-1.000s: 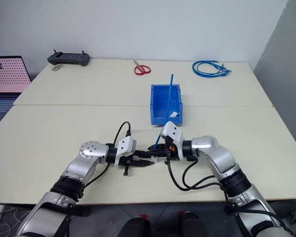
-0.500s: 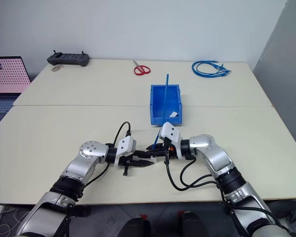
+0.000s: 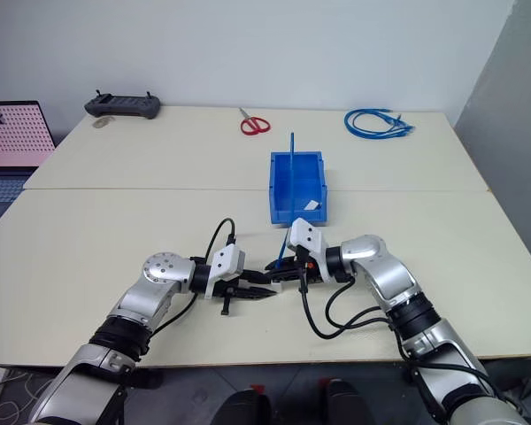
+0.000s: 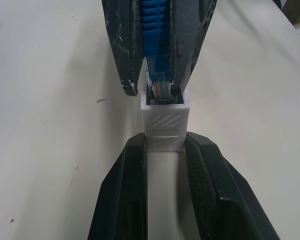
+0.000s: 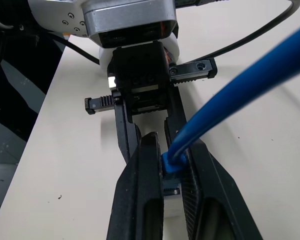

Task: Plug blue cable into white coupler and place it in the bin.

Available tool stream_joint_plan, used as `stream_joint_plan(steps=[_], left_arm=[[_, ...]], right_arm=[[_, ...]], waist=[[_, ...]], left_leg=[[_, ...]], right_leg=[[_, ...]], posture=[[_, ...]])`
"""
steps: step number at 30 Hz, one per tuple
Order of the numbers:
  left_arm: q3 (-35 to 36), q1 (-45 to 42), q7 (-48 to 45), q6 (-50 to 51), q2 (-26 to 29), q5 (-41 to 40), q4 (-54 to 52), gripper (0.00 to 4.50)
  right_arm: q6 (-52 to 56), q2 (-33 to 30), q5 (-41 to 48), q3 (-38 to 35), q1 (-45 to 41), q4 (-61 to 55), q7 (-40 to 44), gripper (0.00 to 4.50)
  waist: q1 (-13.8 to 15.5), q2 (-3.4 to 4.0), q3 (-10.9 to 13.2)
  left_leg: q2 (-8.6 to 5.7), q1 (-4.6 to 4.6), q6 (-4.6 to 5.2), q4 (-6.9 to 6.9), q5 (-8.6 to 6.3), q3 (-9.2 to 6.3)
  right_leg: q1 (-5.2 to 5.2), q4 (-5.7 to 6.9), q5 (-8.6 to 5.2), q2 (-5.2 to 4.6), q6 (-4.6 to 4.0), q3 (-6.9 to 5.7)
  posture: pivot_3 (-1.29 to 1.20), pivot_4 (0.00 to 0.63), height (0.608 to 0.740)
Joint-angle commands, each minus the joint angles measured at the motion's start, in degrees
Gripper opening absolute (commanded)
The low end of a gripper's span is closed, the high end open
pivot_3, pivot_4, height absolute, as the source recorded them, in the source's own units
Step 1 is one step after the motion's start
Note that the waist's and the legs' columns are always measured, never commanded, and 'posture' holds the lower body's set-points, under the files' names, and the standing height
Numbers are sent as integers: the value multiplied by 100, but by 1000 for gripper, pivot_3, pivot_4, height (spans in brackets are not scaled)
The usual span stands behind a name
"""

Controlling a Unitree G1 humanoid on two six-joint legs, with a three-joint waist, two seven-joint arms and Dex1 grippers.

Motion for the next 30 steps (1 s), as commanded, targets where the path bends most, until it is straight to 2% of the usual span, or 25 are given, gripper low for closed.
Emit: stream_joint_plan(steps=[1, 11, 30], left_arm=[[-78, 78, -154, 5, 10, 70, -130, 756], [-61, 103, -158, 12, 33, 76, -176, 756], [-46, 157, -122, 5, -35, 123, -214, 756]], right_arm=[[-213, 36, -280, 85, -75, 106, -9, 205], [-913, 59, -875, 510, 285, 540, 61, 205], [-1015, 250, -1178, 662, 439, 1327, 47, 205]], waist=[[-1, 0, 0], [-2, 3, -18], [-27, 0, -99]], left_leg=[[0, 0, 0, 0, 0, 0], [1, 19, 0, -1, 0, 4], [9, 107, 10, -18, -7, 9]], right_leg=[[0, 1, 0, 0, 0, 0], [13, 4, 0, 1, 0, 0], [79, 6, -32, 5, -3, 8]], posture=[[0, 150, 740], [0, 150, 740], [0, 150, 740]])
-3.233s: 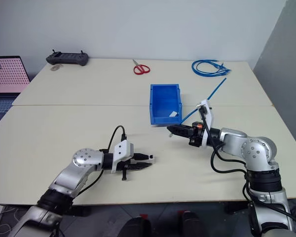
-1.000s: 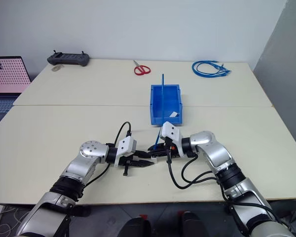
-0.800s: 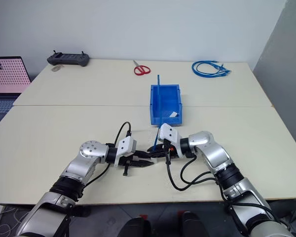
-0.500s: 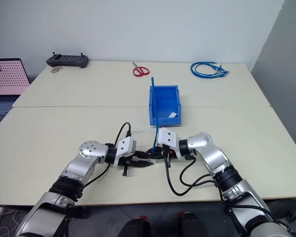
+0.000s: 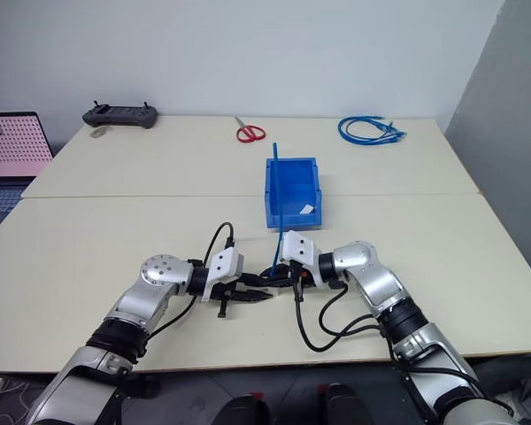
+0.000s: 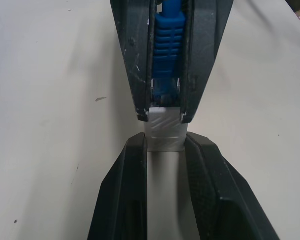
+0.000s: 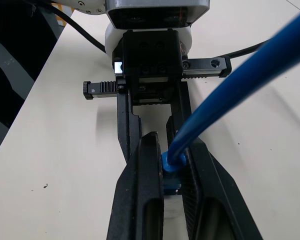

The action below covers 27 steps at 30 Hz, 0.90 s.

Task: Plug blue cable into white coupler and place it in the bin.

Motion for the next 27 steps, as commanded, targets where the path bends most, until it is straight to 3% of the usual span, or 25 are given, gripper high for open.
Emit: stream_joint_plan(steps=[1, 14, 15, 27], left_arm=[[-70, 76, -143, -64, -89, -34, -209, 756], [-37, 141, -27, -63, -127, 75, -269, 756], [-27, 148, -42, 3, -121, 51, -271, 1104], [285, 678, 118, 537, 227, -146, -1160, 3497]], right_arm=[[230, -83, -603, 483, 308, 644, -37, 205], [149, -81, -792, 588, 331, 836, 60, 205], [188, -78, -758, 542, 346, 744, 27, 205], [422, -80, -569, 384, 416, 201, -113, 205]], waist=[[0, 0, -10], [-1, 15, -92], [-1, 18, -97], [-4, 21, -101]], left_leg=[[0, 1, 0, 0, 0, 0], [0, 49, 19, -12, -13, 11], [0, 50, 19, -12, -13, 11], [9, 51, 21, -15, -15, 12]], right_leg=[[0, 0, 0, 0, 0, 0], [38, -1, -10, 0, -9, 10], [38, -1, -10, 0, -9, 10], [37, -1, -19, -1, -21, 13]], posture=[[0, 150, 740], [0, 150, 740], [0, 150, 740], [0, 150, 740]])
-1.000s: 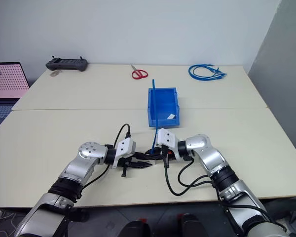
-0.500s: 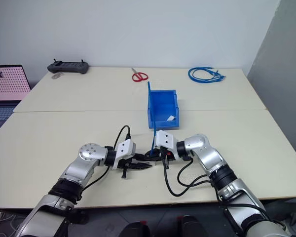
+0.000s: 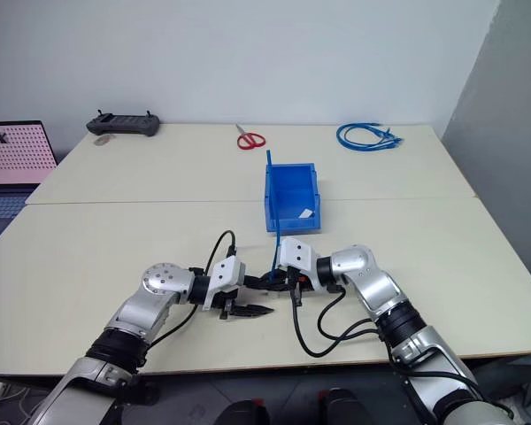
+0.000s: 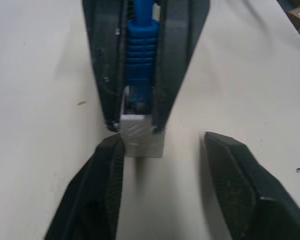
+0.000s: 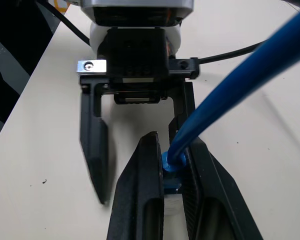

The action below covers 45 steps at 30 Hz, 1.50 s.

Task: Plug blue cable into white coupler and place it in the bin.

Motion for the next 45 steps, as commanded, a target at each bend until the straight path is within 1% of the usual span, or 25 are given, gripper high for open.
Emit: stream_joint_plan(steps=[1, 5, 6, 9, 13, 17, 20, 21, 23, 25, 27, 29, 33, 35, 36, 38, 39, 43, 45], left_arm=[[272, 238, 147, 288, 205, -222, -631, 3754], [586, 670, 595, 681, 391, -320, -1290, 4472], [630, 728, 669, 751, 414, -333, -1390, 4472], [952, 1129, 974, 1248, 511, -595, -2138, 4472], [1269, 1638, 1505, 1927, 464, -922, -3032, 4472], [1684, 1980, 2317, 2644, 232, -1250, -3741, 4472], [1972, 2123, 2999, 3094, -26, -1422, -4256, 4472], [2052, 2126, 3222, 3233, -128, -1478, -4402, 4472], [2129, 2067, 3606, 3472, -307, -1563, -4655, 4472], [2138, 1945, 3972, 3633, -496, -1607, -4849, 4472], [2075, 1755, 4283, 3691, -698, -1586, -4918, 4472], [1928, 1557, 4483, 3645, -849, -1479, -4843, 4472], [1594, 1152, 4708, 3443, -1130, -1289, -4533, 4472], [1465, 1025, 4752, 3387, -1221, -1253, -4477, 4500], [1415, 1003, 4751, 3371, -1238, -1246, -4483, 4500], [1384, 1007, 4759, 3356, -1246, -1253, -4505, 4500], [1386, 1030, 4760, 3343, -1239, -1253, -4506, 4500], [1379, 1105, 4798, 3279, -1228, -1210, -4440, 4500], [1401, 1072, 4883, 3318, -1298, -1230, -4397, 4500]], right_arm=[[426, -100, -348, 282, 275, 280, -26, 205], [516, -92, -272, 201, 289, 194, -57, 205], [526, -95, -268, 191, 291, 178, -63, 205], [704, -65, -139, 43, 274, 13, -126, 205], [1080, 78, 101, -249, 218, -258, -323, 205], [1925, 121, 589, -832, -26, -884, -575, 205], [3093, 199, 1131, -1571, -570, -1269, -1085, 205], [3443, 236, 1299, -1813, -779, -1330, -1282, 205], [4116, 330, 1623, -2306, -1271, -1271, -1669, 205], [4593, 378, 1784, -2729, -1911, -903, -2043, 205], [4695, 430, 1703, -3098, -2599, -114, -2595, 205], [4409, 422, 1459, -3273, -3173, 845, -3139, 205], [3221, 354, 1014, -3372, -4118, 2934, -3831, 205], [2827, 361, 939, -3426, -4413, 3642, -3945, 884], [2747, 366, 939, -3445, -4517, 3887, -3902, 1068], [2611, 361, 869, -3409, -4661, 4225, -3782, 1588], [2529, 348, 838, -3408, -4711, 4353, -3781, 1944], [2351, 242, 781, -3424, -4792, 4611, -3728, 2758], [2330, 171, 710, -3390, -4767, 4615, -3689, 3285]], waist=[[0, 0, 1], [4, 3, 4], [7, 3, 4], [8, 4, 7], [9, 11, 19], [10, 7, 57], [10, 2, 135], [12, 4, 144], [14, 3, 148], [4, 6, 156], [9, 4, 162], [11, 3, 161], [15, 0, 163], [10, 0, 164], [9, -1, 164], [8, 0, 165], [6, 0, 165], [8, 1, 165], [11, 1, 165]], left_leg=[[1, 1, 0, 0, 0, -1], [9, 0, 1, -3, -1, -6], [11, 0, 1, -3, -1, -6], [12, 0, 1, -4, -1, -6], [13, -1, -1, -6, -2, -5], [14, -3, -1, -5, -2, -6], [13, -14, -1, -3, -2, -12], [13, -29, -2, -1, -2, -13], [9, -92, -3, 12, 0, -14], [5, -114, -3, 14, 0, -17], [1, -128, -4, 13, 0, -17], [-2, -128, -3, 11, -1, -20], [-11, -131, -3, 10, 0, -16], [-19, -143, -3, 11, 0, -6], [-22, -152, -3, 11, 0, -4], [-22, -167, -3, 12, 0, 1], [-20, -176, -4, 12, -1, 1], [-13, -186, -4, 2, -2, 6], [-12, -187, -4, 2, -2, 4]], right_leg=[[-1, 1, -2, 0, -3, -1], [-2, 2, -5, -2, -8, -4], [-3, 2, -5, -3, -8, -4], [-3, 0, -5, -3, -8, -6], [-4, -1, -5, -7, -9, -5], [-5, -1, -5, -9, -8, -6], [-13, 0, -4, -9, -6, -11], [-24, 2, -1, -11, -1, -11], [-86, 11, 9, -12, 10, -11], [-104, 18, 24, -13, -14, -10], [-116, 22, 25, -15, -16, -10], [-115, 18, 26, -16, -17, -13], [-105, -6, 31, -17, -10, -12], [-110, -15, 35, -19, -3, -6], [-115, -19, 36, -19, -2, -4], [-125, -25, 37, -24, 1, 0], [-133, -25, 38, -34, 1, 0], [-151, -21, 37, -38, -3, -7], [-152, -18, 35, -38, -5, -9]], posture=[[0, 150, 740], [0, 150, 740], [0, 150, 740], [0, 150, 740], [0, 150, 740], [0, 150, 740], [0, 150, 740], [0, 150, 740], [0, 150, 740], [0, 150, 740], [0, 150, 740], [0, 150, 740], [0, 150, 740], [0, 150, 740], [0, 150, 740], [0, 150, 740], [0, 150, 740], [0, 150, 740], [0, 150, 740]])
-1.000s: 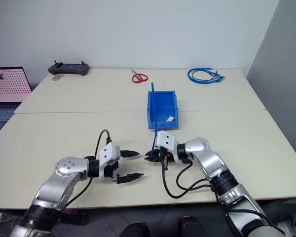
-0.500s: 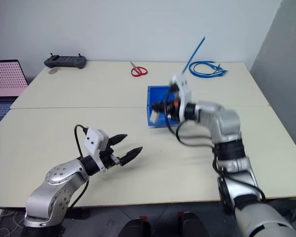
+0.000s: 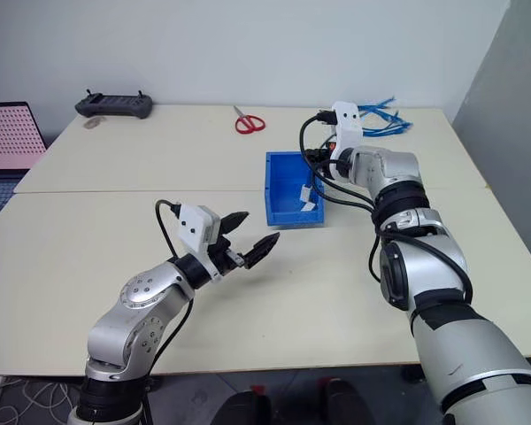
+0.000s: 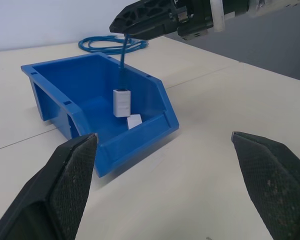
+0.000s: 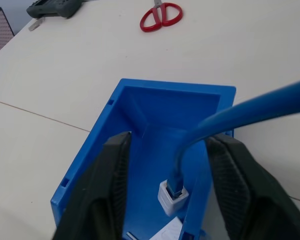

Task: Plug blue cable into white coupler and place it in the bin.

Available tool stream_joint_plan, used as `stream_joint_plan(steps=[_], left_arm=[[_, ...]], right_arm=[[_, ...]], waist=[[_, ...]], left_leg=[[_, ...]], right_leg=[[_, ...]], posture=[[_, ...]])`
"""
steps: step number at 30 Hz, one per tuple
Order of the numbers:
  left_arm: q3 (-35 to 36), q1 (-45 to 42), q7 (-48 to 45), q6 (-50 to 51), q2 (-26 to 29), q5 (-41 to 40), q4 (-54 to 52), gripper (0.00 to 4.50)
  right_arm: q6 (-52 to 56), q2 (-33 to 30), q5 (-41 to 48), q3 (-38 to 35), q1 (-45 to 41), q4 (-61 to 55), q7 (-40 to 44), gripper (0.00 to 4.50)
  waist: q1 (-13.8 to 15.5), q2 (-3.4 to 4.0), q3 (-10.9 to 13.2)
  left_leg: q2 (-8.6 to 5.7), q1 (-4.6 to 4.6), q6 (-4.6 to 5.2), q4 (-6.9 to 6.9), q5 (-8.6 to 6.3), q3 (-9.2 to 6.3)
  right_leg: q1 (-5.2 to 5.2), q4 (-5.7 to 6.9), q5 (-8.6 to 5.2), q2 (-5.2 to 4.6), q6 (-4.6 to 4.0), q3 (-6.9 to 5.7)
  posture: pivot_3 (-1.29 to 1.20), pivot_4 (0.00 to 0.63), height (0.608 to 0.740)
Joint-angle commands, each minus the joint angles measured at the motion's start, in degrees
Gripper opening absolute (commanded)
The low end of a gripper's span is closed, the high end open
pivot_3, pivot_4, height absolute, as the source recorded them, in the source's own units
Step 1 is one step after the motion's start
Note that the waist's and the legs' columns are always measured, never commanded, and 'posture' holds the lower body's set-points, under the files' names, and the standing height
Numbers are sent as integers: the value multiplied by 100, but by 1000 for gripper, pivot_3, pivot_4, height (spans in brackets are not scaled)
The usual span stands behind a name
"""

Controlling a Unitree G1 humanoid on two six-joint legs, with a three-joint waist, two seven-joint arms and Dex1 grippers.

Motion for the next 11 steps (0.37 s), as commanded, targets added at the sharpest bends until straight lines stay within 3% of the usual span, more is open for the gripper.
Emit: stream_joint_plan(steps=[1, 5, 11], left_arm=[[34, -67, 171, -74, -114, -30, 0, 4500], [237, -209, 429, 146, -347, -228, 218, 4500], [431, -388, 917, 126, -471, -8, 476, 4500]], right_arm=[[-146, -209, -102, -15, -176, -74, 125, 3529], [16, -522, -252, 276, 168, -621, 735, 4425], [-36, -1228, -355, 568, 1833, -2734, 1308, 4425]], waist=[[0, 0, 0], [5, 0, 0], [29, -3, -1]], left_leg=[[-1, 0, 0, 2, 0, 0], [-6, 2, 0, 11, 0, 2], [-8, 4, 0, 15, 0, -8]], right_leg=[[0, 2, 0, -1, 0, 0], [4, 5, 4, -4, 7, 1], [18, 0, 5, -4, 10, -8]], posture=[[0, 150, 740], [0, 150, 740], [0, 150, 740]])
